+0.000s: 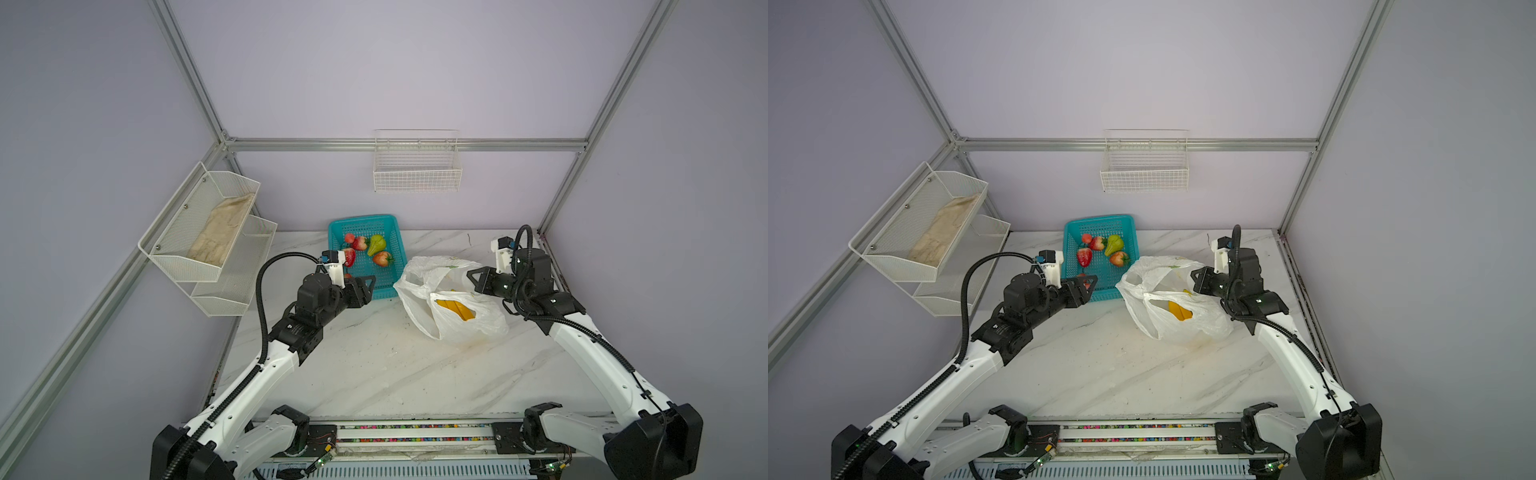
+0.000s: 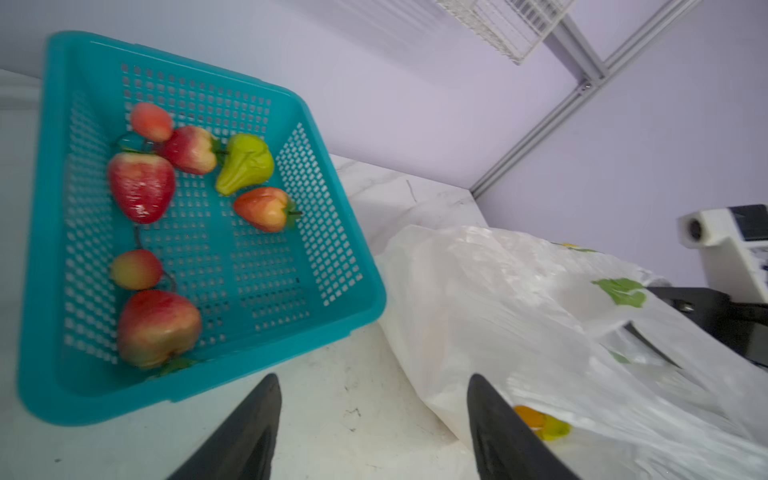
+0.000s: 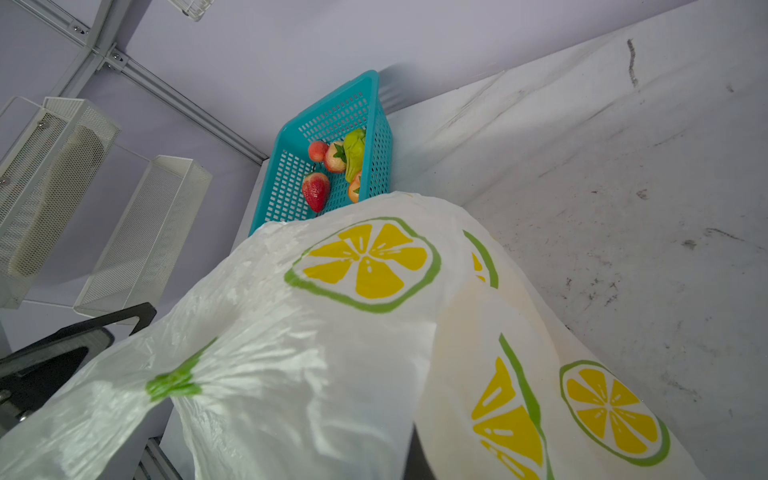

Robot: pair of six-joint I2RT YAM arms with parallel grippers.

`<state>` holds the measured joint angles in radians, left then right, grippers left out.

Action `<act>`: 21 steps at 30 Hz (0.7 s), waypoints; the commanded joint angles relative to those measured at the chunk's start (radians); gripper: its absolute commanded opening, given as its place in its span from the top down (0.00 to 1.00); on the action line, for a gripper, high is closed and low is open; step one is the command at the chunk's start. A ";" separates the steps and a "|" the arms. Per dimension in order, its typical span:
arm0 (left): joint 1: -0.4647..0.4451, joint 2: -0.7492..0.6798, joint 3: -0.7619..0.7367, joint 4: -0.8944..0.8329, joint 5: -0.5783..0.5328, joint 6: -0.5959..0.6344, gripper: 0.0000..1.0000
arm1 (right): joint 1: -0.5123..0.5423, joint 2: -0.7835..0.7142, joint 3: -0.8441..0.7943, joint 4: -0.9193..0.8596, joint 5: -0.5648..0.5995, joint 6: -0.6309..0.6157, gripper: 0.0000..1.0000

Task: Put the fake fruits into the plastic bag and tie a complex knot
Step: 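Reach left gripper into the teal basket over a red apple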

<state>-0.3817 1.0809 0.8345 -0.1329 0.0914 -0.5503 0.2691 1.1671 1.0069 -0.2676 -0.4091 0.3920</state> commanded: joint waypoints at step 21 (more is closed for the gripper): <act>0.088 1.071 1.035 -0.300 0.121 0.439 0.22 | -0.005 0.056 -0.004 0.067 -0.010 -0.034 0.95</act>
<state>-0.3069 2.1021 1.7042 -0.3897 0.1463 -0.2134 0.2687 1.2415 0.9943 -0.2150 -0.4271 0.3618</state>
